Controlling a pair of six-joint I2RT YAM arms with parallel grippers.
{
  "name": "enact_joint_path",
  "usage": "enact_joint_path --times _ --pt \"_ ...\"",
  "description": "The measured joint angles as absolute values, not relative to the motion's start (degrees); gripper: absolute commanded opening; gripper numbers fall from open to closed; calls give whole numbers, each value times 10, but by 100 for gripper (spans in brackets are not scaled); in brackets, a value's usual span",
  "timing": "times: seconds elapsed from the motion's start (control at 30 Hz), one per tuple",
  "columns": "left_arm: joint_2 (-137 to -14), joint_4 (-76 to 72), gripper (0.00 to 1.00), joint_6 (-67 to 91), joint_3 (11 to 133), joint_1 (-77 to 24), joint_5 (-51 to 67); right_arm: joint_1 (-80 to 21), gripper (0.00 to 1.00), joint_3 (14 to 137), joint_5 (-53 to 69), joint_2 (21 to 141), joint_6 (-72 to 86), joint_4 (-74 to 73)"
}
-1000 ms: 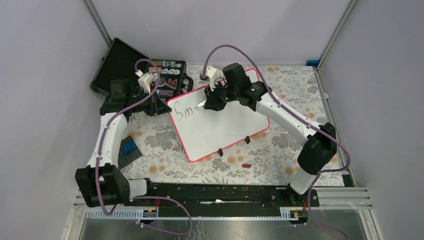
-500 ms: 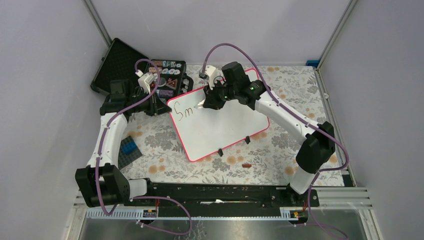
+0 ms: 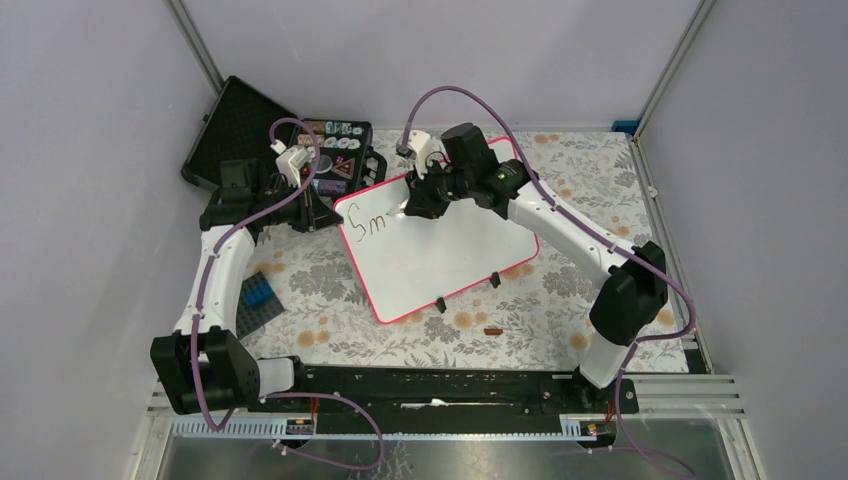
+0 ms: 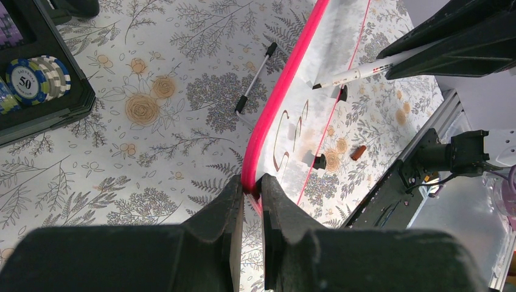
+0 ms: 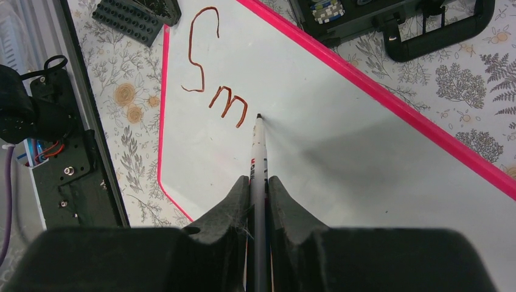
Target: Write a sentence on the whiteboard
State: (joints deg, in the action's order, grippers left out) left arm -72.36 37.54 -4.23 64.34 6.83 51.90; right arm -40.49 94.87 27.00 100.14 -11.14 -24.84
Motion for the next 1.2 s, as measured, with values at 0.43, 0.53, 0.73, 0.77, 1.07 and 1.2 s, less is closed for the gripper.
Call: enact_joint_path --times 0.43,0.53,0.73,0.77,1.07,1.2 --pt "-724 374 0 -42 643 68 518 -397 0 948 267 1000 -112 -249" --pt "-724 374 0 -42 643 68 518 -394 0 948 267 998 -114 -249" --pt "-724 374 0 -42 643 68 518 -391 0 947 267 997 -114 -249" --pt "-724 374 0 -42 643 68 518 -391 0 946 267 997 -114 -249" --pt "-724 374 0 -42 643 68 518 -393 0 933 278 996 -119 -249" --pt "-724 375 0 -42 643 68 517 -397 0 928 281 996 -122 -249"
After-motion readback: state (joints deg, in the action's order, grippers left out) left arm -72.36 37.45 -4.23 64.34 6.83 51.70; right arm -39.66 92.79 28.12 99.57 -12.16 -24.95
